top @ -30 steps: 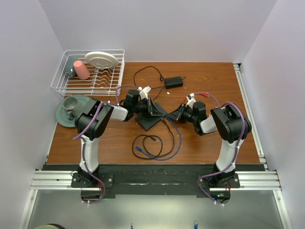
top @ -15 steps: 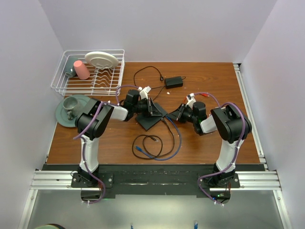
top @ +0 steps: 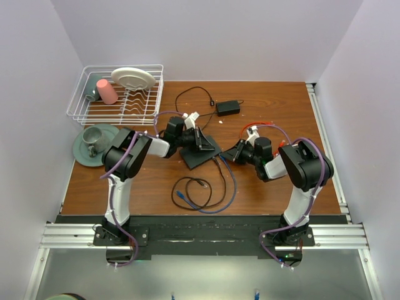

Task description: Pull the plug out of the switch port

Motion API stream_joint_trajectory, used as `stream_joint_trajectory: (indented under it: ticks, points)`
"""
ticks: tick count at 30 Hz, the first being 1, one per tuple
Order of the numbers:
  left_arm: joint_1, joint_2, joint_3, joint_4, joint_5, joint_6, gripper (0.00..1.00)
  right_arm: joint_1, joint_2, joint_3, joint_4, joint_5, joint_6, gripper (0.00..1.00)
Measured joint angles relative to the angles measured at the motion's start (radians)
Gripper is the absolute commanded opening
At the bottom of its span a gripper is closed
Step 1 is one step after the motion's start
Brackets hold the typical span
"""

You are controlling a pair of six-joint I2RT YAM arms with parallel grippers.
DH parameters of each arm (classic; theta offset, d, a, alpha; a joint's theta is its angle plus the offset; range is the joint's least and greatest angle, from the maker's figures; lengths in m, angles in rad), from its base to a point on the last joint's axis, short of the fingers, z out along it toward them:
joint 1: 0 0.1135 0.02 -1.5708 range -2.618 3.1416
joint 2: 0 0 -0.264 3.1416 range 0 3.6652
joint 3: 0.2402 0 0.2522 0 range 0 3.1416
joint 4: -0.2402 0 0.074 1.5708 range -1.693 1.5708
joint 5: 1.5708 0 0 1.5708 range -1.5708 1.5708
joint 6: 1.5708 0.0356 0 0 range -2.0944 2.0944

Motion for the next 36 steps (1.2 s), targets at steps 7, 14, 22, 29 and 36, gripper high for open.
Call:
stream_joint_trajectory:
  ticks: [7, 14, 22, 29, 36]
  points:
    - [0.0, 0.006, 0.015, -0.008, -0.006, 0.0, 0.0, 0.0, -0.012, -0.016, -0.001, 0.005, 0.003, 0.0]
    - [-0.018, -0.047, 0.024, -0.129, -0.075, 0.094, 0.0, 0.0, -0.012, -0.015, -0.001, 0.005, 0.005, 0.0]
    - [-0.109, -0.114, 0.063, -0.335, -0.188, 0.274, 0.0, 0.0, -0.012, -0.015, -0.001, 0.005, 0.005, 0.0]
    - [-0.164, -0.116, 0.125, -0.465, -0.248, 0.372, 0.0, 0.0, -0.012, -0.015, -0.002, 0.005, 0.005, 0.0]
    - [-0.165, -0.11, 0.175, -0.55, -0.288, 0.399, 0.0, 0.0, -0.012, -0.015, -0.002, 0.005, 0.005, 0.0]
